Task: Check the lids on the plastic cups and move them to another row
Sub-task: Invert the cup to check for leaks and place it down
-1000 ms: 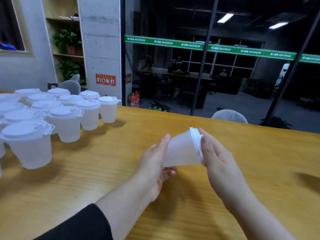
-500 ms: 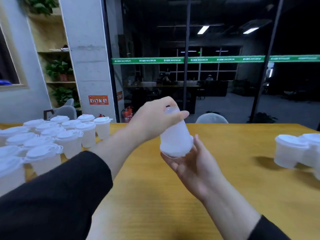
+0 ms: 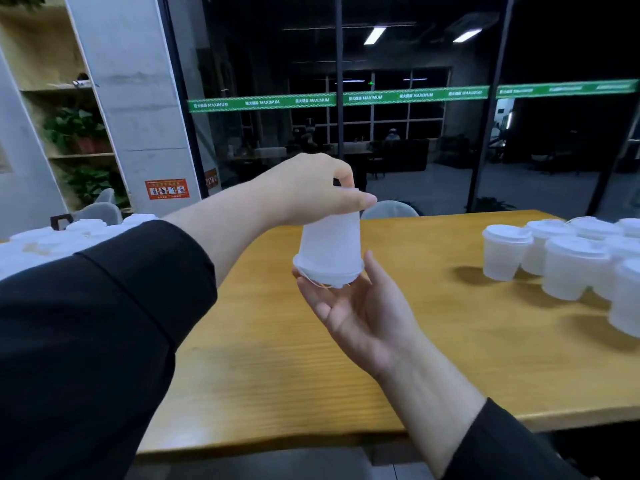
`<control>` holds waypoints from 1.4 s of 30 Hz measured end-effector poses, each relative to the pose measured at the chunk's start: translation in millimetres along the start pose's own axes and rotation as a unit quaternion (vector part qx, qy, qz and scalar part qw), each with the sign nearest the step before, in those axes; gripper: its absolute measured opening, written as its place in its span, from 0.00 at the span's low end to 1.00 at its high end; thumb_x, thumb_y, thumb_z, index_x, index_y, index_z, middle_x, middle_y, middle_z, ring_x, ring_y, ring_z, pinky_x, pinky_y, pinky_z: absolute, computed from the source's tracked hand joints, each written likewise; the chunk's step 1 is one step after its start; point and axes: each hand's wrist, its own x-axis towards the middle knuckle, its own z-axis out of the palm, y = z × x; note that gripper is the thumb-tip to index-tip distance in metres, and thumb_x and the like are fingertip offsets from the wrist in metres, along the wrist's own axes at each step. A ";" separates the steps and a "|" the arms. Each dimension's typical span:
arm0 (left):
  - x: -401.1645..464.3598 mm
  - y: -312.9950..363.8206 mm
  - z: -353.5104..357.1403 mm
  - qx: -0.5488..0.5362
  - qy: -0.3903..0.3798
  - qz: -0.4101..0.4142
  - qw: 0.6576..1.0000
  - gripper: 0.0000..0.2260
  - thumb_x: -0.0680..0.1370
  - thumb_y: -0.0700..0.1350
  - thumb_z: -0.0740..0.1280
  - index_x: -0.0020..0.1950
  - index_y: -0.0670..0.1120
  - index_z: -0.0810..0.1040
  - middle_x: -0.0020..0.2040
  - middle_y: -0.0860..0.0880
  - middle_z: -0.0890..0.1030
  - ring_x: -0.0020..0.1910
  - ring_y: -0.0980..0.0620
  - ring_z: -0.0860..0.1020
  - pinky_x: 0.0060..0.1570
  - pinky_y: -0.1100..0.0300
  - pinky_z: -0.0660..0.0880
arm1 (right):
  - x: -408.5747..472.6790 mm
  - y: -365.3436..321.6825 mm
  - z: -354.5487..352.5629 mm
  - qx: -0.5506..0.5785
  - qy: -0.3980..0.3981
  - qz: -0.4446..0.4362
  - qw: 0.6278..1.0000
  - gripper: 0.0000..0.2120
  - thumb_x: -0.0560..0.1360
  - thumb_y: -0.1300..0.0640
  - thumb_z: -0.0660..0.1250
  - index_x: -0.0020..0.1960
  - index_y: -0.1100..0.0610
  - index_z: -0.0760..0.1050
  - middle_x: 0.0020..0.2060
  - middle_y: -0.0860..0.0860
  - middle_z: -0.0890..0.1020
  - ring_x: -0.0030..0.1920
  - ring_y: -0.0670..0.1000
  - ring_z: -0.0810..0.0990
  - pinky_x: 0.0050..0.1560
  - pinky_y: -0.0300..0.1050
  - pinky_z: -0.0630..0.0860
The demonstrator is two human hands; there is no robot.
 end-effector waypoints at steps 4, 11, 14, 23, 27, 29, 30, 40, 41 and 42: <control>-3.9 14.9 8.3 -0.030 0.050 0.006 0.998 0.16 0.78 0.65 0.66 0.52 0.54 0.80 0.45 0.56 0.78 0.45 0.57 0.77 0.39 0.56 0.72 | -14.6 -9.5 -4.5 -0.030 -0.010 0.017 0.999 0.34 0.81 0.34 0.60 0.73 0.60 0.72 0.68 0.68 0.77 0.63 0.73 0.79 0.58 0.63 0.81; -21.8 31.1 83.3 -0.340 0.073 -0.040 0.937 0.10 0.80 0.58 0.69 0.55 0.54 0.78 0.49 0.52 0.82 0.46 0.51 0.82 0.37 0.60 0.81 | -42.0 -74.9 -32.1 -0.142 0.122 -0.112 0.976 0.25 0.76 0.39 0.72 0.64 0.56 0.79 0.62 0.61 0.80 0.58 0.66 0.84 0.54 0.63 0.83; -23.6 47.9 125.2 -0.368 0.033 -0.059 0.927 0.05 0.81 0.54 0.70 0.53 0.53 0.81 0.50 0.52 0.85 0.51 0.49 0.82 0.47 0.55 0.77 | -54.8 -108.3 -52.9 -0.262 0.196 -0.192 0.925 0.23 0.75 0.44 0.76 0.64 0.55 0.79 0.60 0.57 0.82 0.58 0.59 0.84 0.54 0.60 0.84; -1.6 120.1 216.9 -0.629 -0.122 -0.173 0.748 0.22 0.85 0.60 0.58 0.76 0.52 0.71 0.66 0.45 0.80 0.62 0.48 0.81 0.64 0.46 0.78 | -81.6 -189.3 -101.8 -0.699 0.270 -0.267 0.606 0.34 0.73 0.46 0.77 0.75 0.48 0.68 0.58 0.44 0.70 0.57 0.47 0.70 0.54 0.45 0.71; 17.1 143.4 235.8 -0.691 -0.172 -0.187 0.676 0.27 0.84 0.64 0.55 0.79 0.52 0.66 0.71 0.41 0.76 0.65 0.43 0.79 0.67 0.41 0.74 | -73.6 -210.7 -128.2 -0.711 0.292 -0.227 0.598 0.38 0.72 0.45 0.78 0.77 0.48 0.66 0.66 0.47 0.75 0.65 0.50 0.74 0.62 0.49 0.74; 26.2 153.7 241.5 -0.703 -0.186 -0.188 0.661 0.28 0.84 0.65 0.53 0.81 0.52 0.64 0.73 0.41 0.75 0.66 0.42 0.78 0.65 0.43 0.74 | -70.5 -218.2 -144.4 -0.707 0.293 -0.235 0.600 0.35 0.71 0.44 0.78 0.74 0.48 0.68 0.63 0.44 0.77 0.64 0.48 0.76 0.60 0.48 0.75; 30.0 158.8 243.7 -0.705 -0.187 -0.190 0.657 0.28 0.85 0.65 0.52 0.81 0.52 0.63 0.74 0.41 0.74 0.67 0.41 0.77 0.63 0.44 0.74 | -69.3 -220.8 -152.3 -0.696 0.294 -0.253 0.604 0.31 0.71 0.44 0.78 0.70 0.48 0.70 0.60 0.42 0.79 0.62 0.47 0.77 0.58 0.47 0.76; 65.0 189.3 259.5 -0.719 -0.156 -0.198 0.647 0.27 0.86 0.62 0.53 0.82 0.50 0.63 0.76 0.34 0.70 0.71 0.38 0.75 0.61 0.49 0.76 | -52.7 -234.0 -199.3 -0.526 0.395 -0.295 0.693 0.38 0.68 0.32 0.71 0.70 0.56 0.75 0.60 0.51 0.81 0.61 0.50 0.80 0.61 0.58 0.80; 69.1 189.7 260.6 -0.717 -0.151 -0.202 0.650 0.28 0.86 0.62 0.54 0.82 0.50 0.63 0.76 0.34 0.70 0.71 0.38 0.75 0.62 0.49 0.76 | -51.1 -237.6 -198.8 -0.524 0.391 -0.289 0.700 0.35 0.70 0.34 0.70 0.67 0.57 0.77 0.58 0.52 0.82 0.59 0.49 0.81 0.60 0.59 0.80; 73.1 190.5 261.6 -0.716 -0.146 -0.204 0.652 0.28 0.86 0.62 0.54 0.82 0.49 0.62 0.76 0.34 0.69 0.72 0.38 0.75 0.64 0.48 0.76 | -49.4 -240.7 -197.8 -0.528 0.388 -0.282 0.701 0.32 0.72 0.34 0.68 0.63 0.59 0.80 0.54 0.56 0.84 0.56 0.51 0.82 0.58 0.63 0.80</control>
